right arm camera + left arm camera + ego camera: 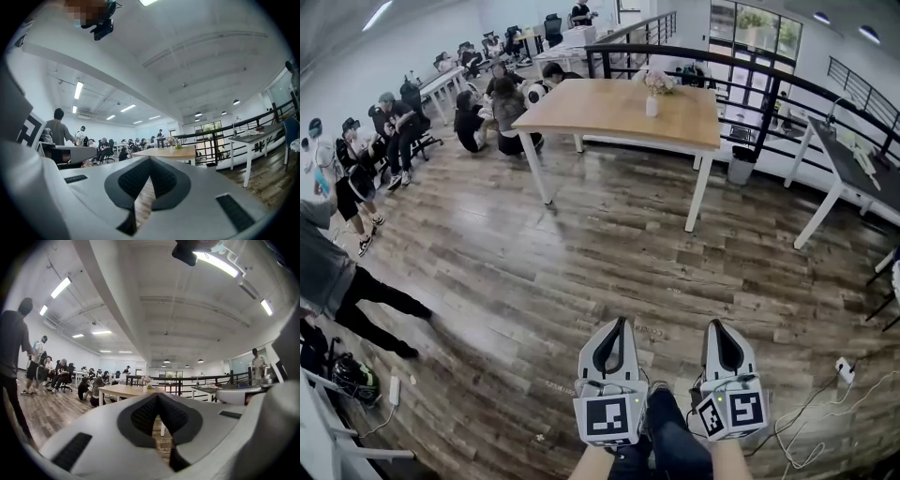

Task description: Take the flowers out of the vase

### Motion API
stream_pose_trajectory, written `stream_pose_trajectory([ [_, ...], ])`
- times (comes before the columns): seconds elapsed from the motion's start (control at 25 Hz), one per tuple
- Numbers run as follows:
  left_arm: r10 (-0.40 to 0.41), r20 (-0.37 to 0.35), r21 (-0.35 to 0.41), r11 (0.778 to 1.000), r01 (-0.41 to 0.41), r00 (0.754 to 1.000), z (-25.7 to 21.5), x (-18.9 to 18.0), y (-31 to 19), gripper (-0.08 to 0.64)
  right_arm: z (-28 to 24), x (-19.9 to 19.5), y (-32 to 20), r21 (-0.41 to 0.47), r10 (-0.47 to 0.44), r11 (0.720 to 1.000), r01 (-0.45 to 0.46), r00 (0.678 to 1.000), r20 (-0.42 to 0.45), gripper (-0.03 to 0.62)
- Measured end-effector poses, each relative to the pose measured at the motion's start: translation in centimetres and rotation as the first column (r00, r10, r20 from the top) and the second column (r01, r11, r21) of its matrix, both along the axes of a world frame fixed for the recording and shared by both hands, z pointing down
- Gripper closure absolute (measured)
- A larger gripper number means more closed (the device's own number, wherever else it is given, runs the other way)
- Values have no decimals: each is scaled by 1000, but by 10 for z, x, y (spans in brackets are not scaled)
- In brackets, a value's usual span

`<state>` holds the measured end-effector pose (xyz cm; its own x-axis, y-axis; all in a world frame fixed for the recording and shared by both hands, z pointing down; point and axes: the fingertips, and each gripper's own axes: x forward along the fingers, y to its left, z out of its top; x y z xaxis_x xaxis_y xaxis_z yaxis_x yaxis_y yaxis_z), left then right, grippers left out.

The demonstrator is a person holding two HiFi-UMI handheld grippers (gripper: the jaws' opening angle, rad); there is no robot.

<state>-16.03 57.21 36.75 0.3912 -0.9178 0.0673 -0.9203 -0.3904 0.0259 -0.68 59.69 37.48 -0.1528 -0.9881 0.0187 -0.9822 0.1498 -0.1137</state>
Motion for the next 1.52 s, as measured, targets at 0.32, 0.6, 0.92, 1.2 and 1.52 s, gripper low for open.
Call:
stream_pose_trajectory([
  [0.32, -6, 0, -3, 1000, 6, 1000, -2, 30, -55, 528, 1, 27, -56, 3, -12, 1000, 12, 1000, 6, 600],
  [0.6, -31, 9, -11, 999, 31, 999, -1, 55, -106, 528, 0, 55, -114, 5, -33, 999, 33, 999, 12, 600],
  [0.92, -61, 11, 22, 998, 61, 998, -3, 80, -159, 528, 2, 78, -172, 4, -73, 997, 73, 997, 21, 600],
  [1.2, -78, 9, -28, 997, 78, 997, 5, 91, -182, 528, 8, 89, -202, -7, -94, 996, 94, 995, 25, 601],
  [1.52, -94, 26, -32, 995, 95, 995, 7, 91, -206, 528, 12, 92, -227, -13, -100, 995, 100, 994, 45, 600],
])
